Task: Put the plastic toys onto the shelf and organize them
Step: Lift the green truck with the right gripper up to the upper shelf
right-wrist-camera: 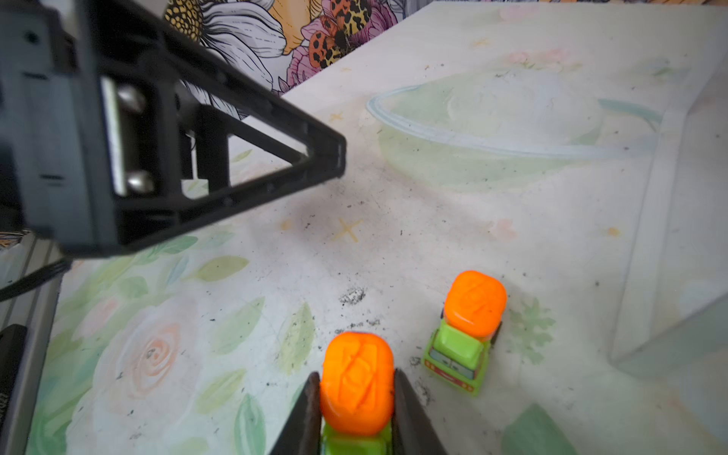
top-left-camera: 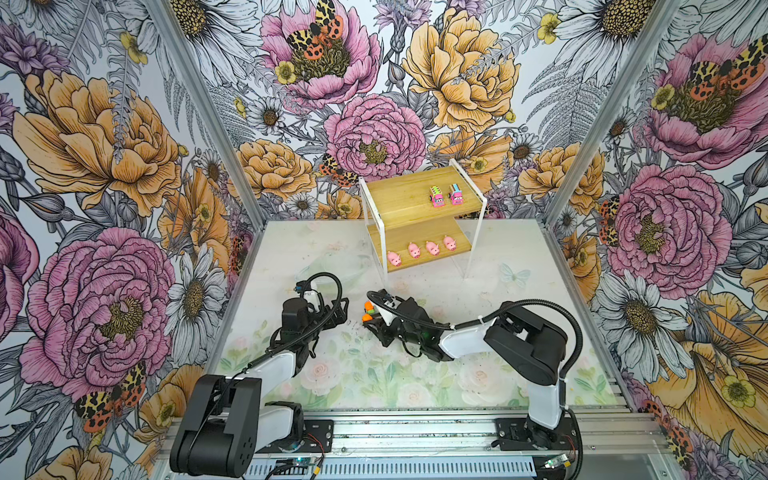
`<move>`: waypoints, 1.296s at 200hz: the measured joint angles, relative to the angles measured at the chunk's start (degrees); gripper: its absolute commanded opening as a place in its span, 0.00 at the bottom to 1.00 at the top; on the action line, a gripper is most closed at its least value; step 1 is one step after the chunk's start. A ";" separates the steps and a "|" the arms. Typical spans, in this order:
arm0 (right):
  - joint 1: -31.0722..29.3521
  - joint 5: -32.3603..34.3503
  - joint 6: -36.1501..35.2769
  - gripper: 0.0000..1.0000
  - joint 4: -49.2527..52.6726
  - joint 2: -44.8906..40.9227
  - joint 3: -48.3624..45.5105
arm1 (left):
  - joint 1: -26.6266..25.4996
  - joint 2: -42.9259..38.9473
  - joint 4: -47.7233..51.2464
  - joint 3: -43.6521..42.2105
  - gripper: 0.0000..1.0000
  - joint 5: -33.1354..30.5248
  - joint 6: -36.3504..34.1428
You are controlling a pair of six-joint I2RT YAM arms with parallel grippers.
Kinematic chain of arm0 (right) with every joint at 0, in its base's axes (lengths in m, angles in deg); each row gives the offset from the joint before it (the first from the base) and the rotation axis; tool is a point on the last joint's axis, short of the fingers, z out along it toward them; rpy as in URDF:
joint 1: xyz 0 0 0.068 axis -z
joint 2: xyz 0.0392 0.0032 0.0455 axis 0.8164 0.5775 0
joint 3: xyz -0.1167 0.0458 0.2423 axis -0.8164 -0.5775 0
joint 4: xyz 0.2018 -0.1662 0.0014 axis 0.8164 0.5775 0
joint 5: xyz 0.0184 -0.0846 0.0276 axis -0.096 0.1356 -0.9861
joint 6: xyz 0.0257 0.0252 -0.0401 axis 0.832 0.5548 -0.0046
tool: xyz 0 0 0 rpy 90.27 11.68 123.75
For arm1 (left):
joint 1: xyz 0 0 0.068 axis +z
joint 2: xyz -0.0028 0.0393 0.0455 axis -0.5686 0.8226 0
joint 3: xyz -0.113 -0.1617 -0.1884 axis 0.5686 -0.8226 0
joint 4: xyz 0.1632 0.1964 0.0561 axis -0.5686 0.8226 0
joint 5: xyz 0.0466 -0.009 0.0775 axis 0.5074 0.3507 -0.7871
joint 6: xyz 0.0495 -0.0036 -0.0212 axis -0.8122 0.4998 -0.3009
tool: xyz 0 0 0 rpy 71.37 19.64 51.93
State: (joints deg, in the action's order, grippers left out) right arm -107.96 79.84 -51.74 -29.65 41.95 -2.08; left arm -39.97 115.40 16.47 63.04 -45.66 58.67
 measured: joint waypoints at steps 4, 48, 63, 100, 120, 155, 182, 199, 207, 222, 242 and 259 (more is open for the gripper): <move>0.11 -0.24 -0.15 0.22 0.70 -1.22 -0.02 | 0.00 0.00 0.00 0.00 0.99 0.00 0.00; 3.93 -0.85 -3.02 0.22 16.65 -18.78 3.28 | 0.00 0.00 0.00 0.00 0.99 0.02 0.00; 6.67 -0.22 -4.11 0.22 23.15 -22.86 8.00 | 0.00 0.00 0.00 0.00 0.99 0.11 0.00; 13.14 3.89 -7.82 0.22 35.71 -27.96 22.84 | 0.00 0.00 0.00 0.00 0.99 0.61 0.00; 14.71 6.14 -9.29 0.22 39.80 -28.02 29.53 | 0.00 0.02 0.00 0.00 0.99 0.83 0.00; 16.28 10.32 -10.71 0.22 44.70 -23.71 40.17 | 0.00 0.24 0.00 0.00 0.99 0.87 0.00; 16.96 13.70 -10.67 0.22 47.80 -17.11 48.15 | 0.00 0.37 0.00 0.00 0.99 0.87 0.00; 17.33 15.69 -10.49 0.22 49.79 -13.27 51.65 | 0.00 0.37 0.00 0.00 0.99 0.87 0.00; 17.49 16.37 -10.38 0.22 50.69 -11.82 52.87 | 0.00 0.37 0.00 0.00 0.99 0.87 0.00; 17.70 17.53 -10.03 0.22 52.26 -9.40 54.88 | 0.00 0.37 0.00 0.00 0.99 0.87 0.00; 17.79 18.58 -9.51 0.22 54.07 -7.56 56.52 | 0.00 0.37 0.00 0.00 0.99 0.87 0.00; 18.08 18.99 -9.11 0.21 54.77 -7.15 57.18 | 0.00 0.37 0.00 0.00 0.99 0.87 0.00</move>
State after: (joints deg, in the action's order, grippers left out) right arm -89.88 98.84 -60.86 25.12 34.80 55.10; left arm -39.97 115.77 16.47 63.04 -44.79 58.67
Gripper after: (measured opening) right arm 0.269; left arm 0.987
